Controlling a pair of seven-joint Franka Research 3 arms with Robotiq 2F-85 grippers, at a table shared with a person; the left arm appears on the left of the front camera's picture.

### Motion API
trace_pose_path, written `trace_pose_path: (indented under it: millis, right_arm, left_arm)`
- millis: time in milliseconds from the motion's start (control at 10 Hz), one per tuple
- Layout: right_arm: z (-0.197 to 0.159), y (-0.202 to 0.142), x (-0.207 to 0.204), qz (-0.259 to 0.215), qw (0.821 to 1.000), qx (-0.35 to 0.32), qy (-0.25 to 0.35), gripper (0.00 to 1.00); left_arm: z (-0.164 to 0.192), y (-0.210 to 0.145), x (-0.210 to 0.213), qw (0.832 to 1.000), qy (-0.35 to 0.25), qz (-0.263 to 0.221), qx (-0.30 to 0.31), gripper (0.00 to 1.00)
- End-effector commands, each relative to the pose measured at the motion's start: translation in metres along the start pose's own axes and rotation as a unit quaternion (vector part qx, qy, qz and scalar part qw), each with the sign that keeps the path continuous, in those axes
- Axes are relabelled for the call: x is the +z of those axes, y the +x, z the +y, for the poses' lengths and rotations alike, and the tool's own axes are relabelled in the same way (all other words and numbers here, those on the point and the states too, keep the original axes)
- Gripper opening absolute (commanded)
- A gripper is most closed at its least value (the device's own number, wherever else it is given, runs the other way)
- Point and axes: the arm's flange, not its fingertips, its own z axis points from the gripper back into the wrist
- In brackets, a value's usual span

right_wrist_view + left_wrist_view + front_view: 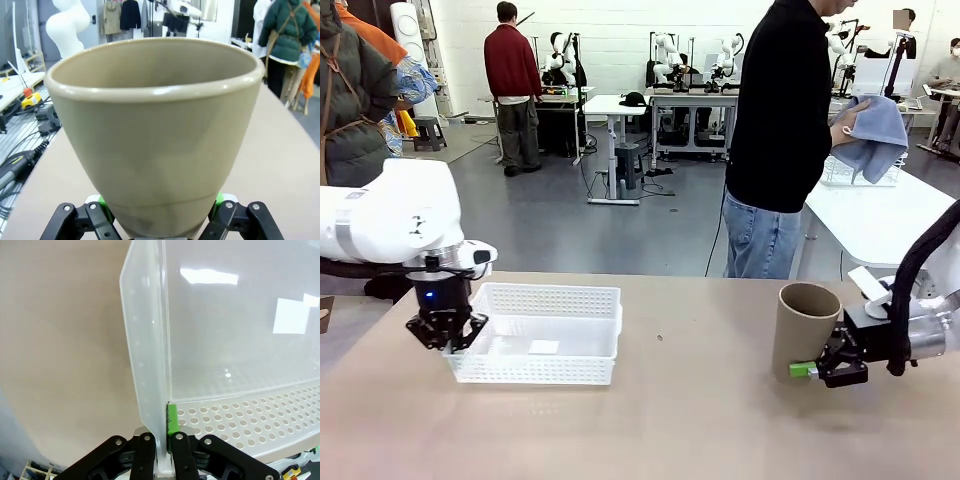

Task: Clean and organize the cups into the basket.
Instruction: Pick up the Organizing basket and move it to the center of the table, then pick up the Reusable plastic cup from the right side of the table and place it inside the Organizing basket.

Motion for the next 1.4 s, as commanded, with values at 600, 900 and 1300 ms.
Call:
trace_pose_path:
  millis: [600,900,1300]
  right_arm:
    - [0.064,0.199,0.027,-0.015,0.997,0.017,-0.078,0.0]
    - [0.064,0.206,0.034,-0.006,0.997,0.028,-0.069,0.0]
    - [0.064,0.206,0.034,-0.006,0.997,0.028,-0.069,0.0]
  left_arm:
    - [-0.145,0.023,-0.011,0.999,0.024,0.011,-0.023,0.0]
    - [-0.155,0.021,-0.011,1.0,0.017,0.015,-0.019,0.0]
    - [-0.147,0.02,-0.006,0.999,0.004,0.007,-0.031,0.0]
